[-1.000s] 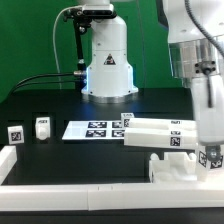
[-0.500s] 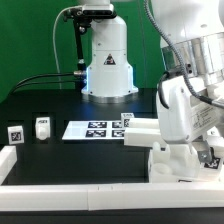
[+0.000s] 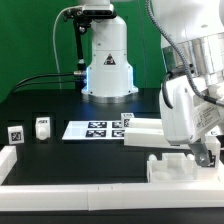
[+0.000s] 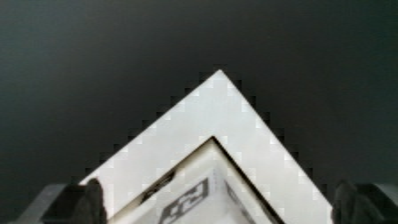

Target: Assemble chair

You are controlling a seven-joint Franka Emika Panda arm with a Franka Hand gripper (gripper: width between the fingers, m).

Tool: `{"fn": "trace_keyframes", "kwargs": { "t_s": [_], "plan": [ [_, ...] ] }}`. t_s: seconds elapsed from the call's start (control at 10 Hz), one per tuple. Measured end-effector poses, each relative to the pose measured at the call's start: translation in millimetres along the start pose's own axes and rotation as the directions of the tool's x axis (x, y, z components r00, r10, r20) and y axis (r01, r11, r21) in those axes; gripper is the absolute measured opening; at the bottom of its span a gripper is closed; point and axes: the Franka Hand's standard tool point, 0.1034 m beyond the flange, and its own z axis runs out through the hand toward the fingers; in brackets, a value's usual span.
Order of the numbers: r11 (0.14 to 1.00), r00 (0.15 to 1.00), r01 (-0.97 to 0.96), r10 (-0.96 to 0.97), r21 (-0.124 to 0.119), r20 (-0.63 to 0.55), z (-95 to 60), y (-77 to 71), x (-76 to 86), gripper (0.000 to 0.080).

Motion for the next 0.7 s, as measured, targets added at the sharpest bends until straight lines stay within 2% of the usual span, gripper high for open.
{"fn": "trace_keyframes", "kwargs": {
  "t_s": [0.2, 0.3, 0.7],
  "plan": [
    [0.997, 0.997, 0.078, -0.078, 0.003, 0.027, -24.1, -3.7, -4.7, 0.0648],
    [0.997, 0.996, 0.078, -0.077, -0.012, 0.034, -29.0, -4.9, -6.3, 0.0648],
    [0.995, 0.995, 0.095, -0.095, -0.013, 0.028, -25.3, -3.5, -4.4, 0.0648]
  ]
}}
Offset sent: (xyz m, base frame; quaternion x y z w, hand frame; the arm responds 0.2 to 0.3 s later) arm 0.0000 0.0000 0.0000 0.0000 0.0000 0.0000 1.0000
